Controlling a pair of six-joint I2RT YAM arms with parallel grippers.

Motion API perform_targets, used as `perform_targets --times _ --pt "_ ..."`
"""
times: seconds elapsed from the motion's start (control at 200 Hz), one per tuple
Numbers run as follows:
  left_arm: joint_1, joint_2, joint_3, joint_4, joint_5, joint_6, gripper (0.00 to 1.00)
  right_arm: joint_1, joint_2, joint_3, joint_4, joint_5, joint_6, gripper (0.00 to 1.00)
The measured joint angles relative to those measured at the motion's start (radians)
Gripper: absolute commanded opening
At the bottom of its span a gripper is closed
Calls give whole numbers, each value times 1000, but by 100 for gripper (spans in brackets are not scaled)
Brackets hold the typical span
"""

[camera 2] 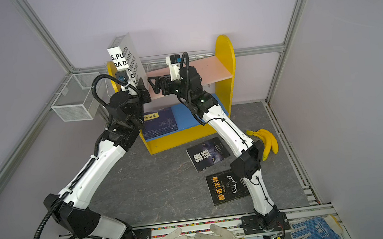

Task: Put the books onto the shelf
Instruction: 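Lower the white book onto the pink shelf with the left gripper while the right steadies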

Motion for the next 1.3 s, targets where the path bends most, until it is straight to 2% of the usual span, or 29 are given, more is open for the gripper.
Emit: perform_targets --times 0.085,0.215,0.48,0.655,0.82,0.905,1.055,1.3 --pt "1 0 1 -8 2 -7 68 0 3 2 -3 -2 11 91" --pt "0 0 2 -67 24 -7 75 0 21 14 23 -11 30 88" --pt "2 -24 2 -188 84 -16 86 0 53 31 81 -26 60 86" --pt "2 -121 1 -270 171 -30 90 7 64 35 102 -26 63 85" --pt "7 -274 -8 -316 259 -52 92 29 68 36 108 -23 49 84" --pt "47 -338 -9 -339 324 -82 90 42 69 37 108 -18 38 84" --pt "176 -393 -51 -339 462 -154 89 51 76 35 128 -18 29 85" --pt "255 -319 -106 -324 619 -216 89 52 100 29 216 -23 37 85"
